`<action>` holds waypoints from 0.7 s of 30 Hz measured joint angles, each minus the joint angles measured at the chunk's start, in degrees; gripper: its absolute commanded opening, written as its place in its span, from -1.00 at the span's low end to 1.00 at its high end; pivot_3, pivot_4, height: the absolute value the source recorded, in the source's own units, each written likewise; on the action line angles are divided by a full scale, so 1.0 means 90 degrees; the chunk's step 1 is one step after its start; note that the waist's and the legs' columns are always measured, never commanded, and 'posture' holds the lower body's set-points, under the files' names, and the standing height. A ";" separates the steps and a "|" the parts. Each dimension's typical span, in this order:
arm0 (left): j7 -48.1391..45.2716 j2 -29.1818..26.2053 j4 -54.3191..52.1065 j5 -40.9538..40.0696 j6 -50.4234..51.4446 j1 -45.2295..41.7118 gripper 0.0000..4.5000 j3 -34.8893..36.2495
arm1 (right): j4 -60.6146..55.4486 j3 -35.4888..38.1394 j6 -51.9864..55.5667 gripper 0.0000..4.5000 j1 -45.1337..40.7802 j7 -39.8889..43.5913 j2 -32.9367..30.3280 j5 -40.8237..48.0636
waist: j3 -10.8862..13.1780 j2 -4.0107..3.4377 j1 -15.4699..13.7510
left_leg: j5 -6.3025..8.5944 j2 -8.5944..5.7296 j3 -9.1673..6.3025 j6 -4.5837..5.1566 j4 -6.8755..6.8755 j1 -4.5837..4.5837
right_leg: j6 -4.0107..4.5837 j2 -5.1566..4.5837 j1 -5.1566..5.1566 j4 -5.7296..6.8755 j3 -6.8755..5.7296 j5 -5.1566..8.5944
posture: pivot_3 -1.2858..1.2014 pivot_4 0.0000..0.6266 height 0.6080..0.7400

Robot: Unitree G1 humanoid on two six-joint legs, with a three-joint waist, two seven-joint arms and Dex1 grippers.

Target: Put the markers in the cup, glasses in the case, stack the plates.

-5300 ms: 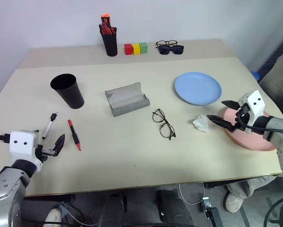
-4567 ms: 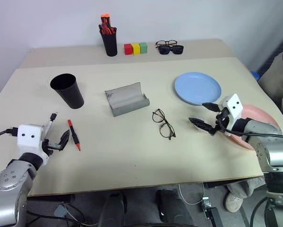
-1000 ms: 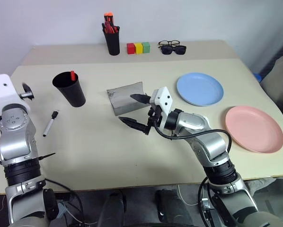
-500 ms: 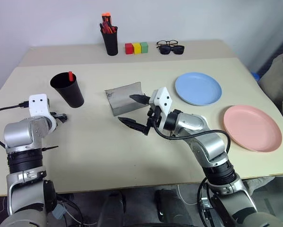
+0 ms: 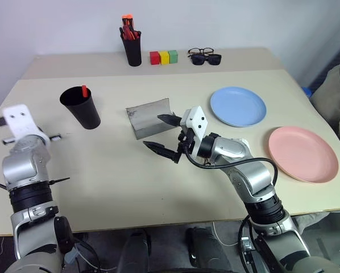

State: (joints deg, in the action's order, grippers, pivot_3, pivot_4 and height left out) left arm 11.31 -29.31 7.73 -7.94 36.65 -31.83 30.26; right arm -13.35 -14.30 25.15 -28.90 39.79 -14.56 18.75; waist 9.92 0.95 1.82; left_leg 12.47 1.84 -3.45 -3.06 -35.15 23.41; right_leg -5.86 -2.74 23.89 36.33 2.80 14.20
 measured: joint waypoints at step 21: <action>-0.0787 0.0502 0.2151 0.0687 -0.4172 -0.1517 -0.97 -0.1828 | 0.0135 -0.0002 -0.0065 1.00 -0.0128 -0.0042 0.0101 -0.0059 | -0.0001 0.0002 0.0001 | -0.0001 -0.0001 0.0003 -0.0006 0.0001 0.0003 | -0.0003 0.0006 0.0002 -0.0003 0.0000 -0.0001 | 0.03 -0.52 1.00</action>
State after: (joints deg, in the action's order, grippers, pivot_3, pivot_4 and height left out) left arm 4.22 -24.80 27.09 -1.76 -0.90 -45.48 13.80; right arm -12.14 -14.32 24.56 -30.05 39.41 -13.65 18.22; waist 9.92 0.97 1.83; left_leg 12.46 1.83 -3.43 -3.12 -35.14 23.43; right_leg -5.89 -2.69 23.91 36.30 2.80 14.20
